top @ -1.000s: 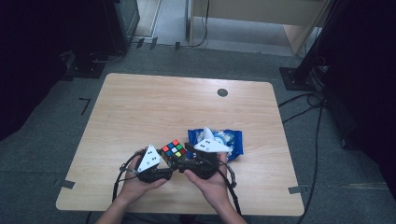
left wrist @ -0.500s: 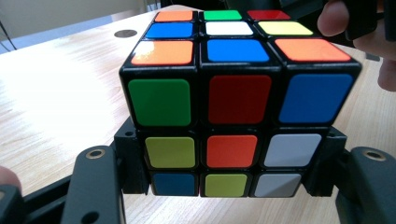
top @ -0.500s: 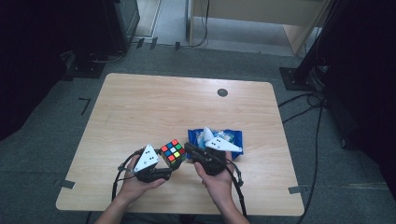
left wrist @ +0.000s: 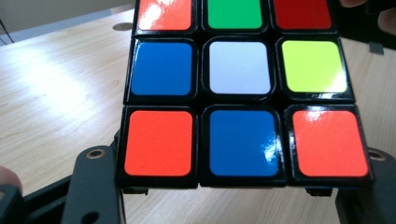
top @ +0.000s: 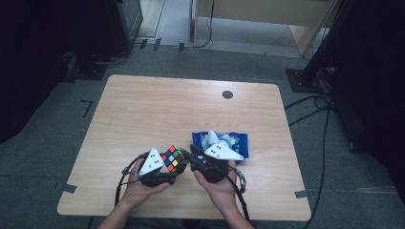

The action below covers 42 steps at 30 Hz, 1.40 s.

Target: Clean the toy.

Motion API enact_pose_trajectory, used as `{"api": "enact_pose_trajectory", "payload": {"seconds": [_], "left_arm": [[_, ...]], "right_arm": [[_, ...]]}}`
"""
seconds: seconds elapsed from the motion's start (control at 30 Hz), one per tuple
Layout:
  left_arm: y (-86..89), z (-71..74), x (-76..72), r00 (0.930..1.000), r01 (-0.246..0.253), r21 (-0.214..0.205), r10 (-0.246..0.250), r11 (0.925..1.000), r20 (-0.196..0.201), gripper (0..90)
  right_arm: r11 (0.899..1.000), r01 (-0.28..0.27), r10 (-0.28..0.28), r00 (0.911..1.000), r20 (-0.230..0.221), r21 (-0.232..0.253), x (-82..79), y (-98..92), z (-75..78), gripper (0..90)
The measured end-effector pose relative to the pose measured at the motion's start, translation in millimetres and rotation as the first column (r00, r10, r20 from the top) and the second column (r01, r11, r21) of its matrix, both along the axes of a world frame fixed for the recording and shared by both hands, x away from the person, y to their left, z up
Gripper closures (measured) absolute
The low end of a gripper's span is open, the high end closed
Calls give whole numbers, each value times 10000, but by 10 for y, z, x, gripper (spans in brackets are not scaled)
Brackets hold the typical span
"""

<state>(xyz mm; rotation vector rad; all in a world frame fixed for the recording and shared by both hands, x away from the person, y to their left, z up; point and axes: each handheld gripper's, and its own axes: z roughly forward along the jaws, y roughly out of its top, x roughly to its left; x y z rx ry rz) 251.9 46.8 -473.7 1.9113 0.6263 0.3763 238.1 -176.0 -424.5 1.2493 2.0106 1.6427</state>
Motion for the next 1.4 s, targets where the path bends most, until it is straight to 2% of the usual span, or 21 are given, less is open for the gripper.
{"api": "enact_pose_trajectory", "payload": {"seconds": [0.07,0.13,0.17,0.2,0.23,0.27,0.37,0.4,0.57,0.6,0.63,0.67,0.7,0.77,0.83,0.9,0.93,1.0,1.13,1.33,1.4], "left_arm": [[5,-1,2,10000,-29,43,28,10000,57,340],[-6,-8,-7,9998,-98,119,96,9999,159,340],[-13,-10,-10,9997,-90,200,85,9998,216,340],[-18,-12,-14,9997,-89,240,84,9997,241,340],[-26,-14,-20,9995,-88,289,79,9995,299,340],[-31,-15,-24,9995,-85,278,76,9996,316,340],[-43,-13,-35,9992,-44,291,32,9996,396,340],[-47,-15,-39,9990,-52,347,36,9994,447,340],[-64,-28,-49,9988,-41,419,20,9991,498,339],[-66,-28,-51,9987,-39,419,18,9991,513,339],[-72,-30,-54,9986,-31,431,8,9991,535,338],[-81,-32,-49,9990,-7,455,-13,9990,436,337],[-98,-36,-39,9995,18,577,-37,9983,323,338],[-127,-45,-29,9999,-50,653,41,9979,146,336],[-131,-44,-22,9999,-122,611,117,9981,71,328],[-116,-34,-21,9999,-116,481,113,9988,65,319],[-111,-27,-21,9999,-93,441,92,9990,45,318],[-116,-25,-24,9999,-110,428,107,9990,74,317],[-124,-22,-34,9998,-145,457,139,9988,147,319],[-96,-13,-52,9987,-174,448,152,9988,487,337],[-73,-11,-31,9988,-305,496,285,9983,391,337]], "right_arm": [[9917,224,-108,9957,-920,1262,55,-85,-31,467],[9706,377,112,9795,-2010,2378,112,-139,-94,375],[9636,397,233,9727,-2310,2644,131,-144,-118,340],[9559,448,376,9615,-2724,2901,150,-139,-157,317],[9513,435,498,9554,-2910,3053,156,-133,-176,296],[9440,431,680,9448,-3206,3272,164,-116,-202,280],[9433,327,949,9270,-3628,3303,178,-53,-258,246],[9399,292,1110,9161,-3853,3402,185,-28,-286,248],[9093,274,1776,8769,-4467,4152,206,5,-384,325],[9051,262,1851,8742,-4489,4244,207,4,-394,328],[9047,248,1871,8738,-4488,4254,205,2,-393,331],[9093,223,1811,8780,-4432,4156,196,1,-378,340],[9191,228,1584,8927,-4218,3933,181,-2,-363,345],[9505,211,1052,9168,-3852,3099,136,34,-315,345],[9728,276,484,9467,-3185,2299,89,68,-272,345],[9897,506,-161,9690,-2466,1341,41,98,-209,345],[9923,594,-342,9746,-2215,1083,24,103,-182,345],[9959,542,-393,9803,-1938,724,5,128,-150,345],[9991,424,-405,9820,-1847,65,-29,234,-172,345],[10000,39,-28,9825,-1862,56,-12,248,-175,342],[9995,-197,241,9840,-1763,263,15,205,-154,330]]}}
